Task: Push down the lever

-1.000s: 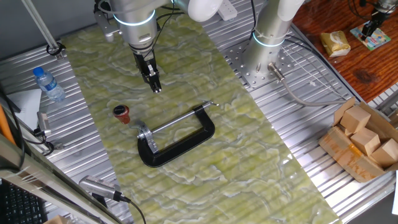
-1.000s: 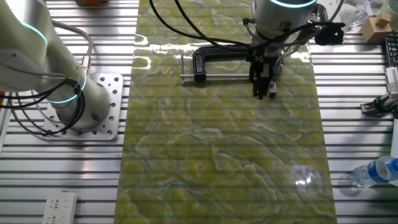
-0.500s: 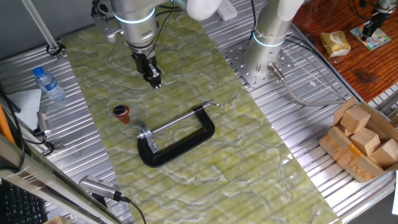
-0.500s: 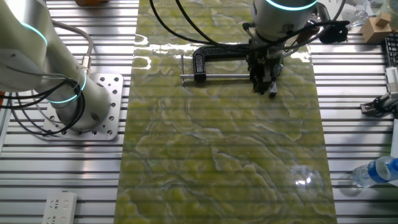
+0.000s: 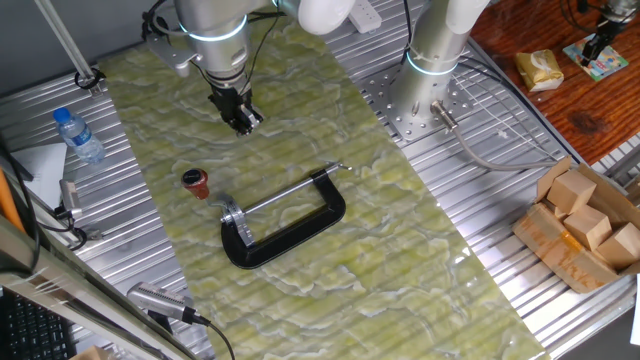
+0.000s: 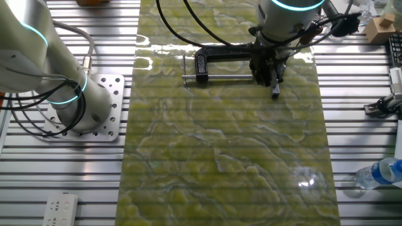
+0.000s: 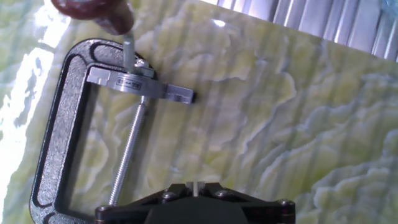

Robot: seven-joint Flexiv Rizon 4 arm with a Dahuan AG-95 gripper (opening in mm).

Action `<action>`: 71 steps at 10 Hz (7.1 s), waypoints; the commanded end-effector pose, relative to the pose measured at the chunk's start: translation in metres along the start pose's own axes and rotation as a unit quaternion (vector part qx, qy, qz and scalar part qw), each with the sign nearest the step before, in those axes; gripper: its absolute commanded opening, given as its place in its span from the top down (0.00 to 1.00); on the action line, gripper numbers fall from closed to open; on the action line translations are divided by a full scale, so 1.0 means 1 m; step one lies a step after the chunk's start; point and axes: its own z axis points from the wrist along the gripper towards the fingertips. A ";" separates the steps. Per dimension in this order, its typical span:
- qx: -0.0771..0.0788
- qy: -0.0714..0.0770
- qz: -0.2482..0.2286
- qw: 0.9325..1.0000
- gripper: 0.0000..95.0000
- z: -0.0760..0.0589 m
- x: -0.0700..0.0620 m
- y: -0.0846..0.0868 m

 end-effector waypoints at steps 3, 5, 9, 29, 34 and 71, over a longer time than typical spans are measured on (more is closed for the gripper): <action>-0.004 0.002 -0.027 1.000 1.00 -0.001 0.002 0.001; -0.008 0.009 -0.022 1.000 1.00 -0.001 0.002 0.002; -0.007 0.012 0.002 1.000 1.00 0.003 -0.025 0.031; -0.037 0.010 -0.015 0.999 1.00 0.010 -0.056 0.076; -0.037 0.019 -0.010 0.999 1.00 0.003 -0.070 0.109; -0.007 0.024 -0.312 0.950 1.00 0.009 -0.149 0.026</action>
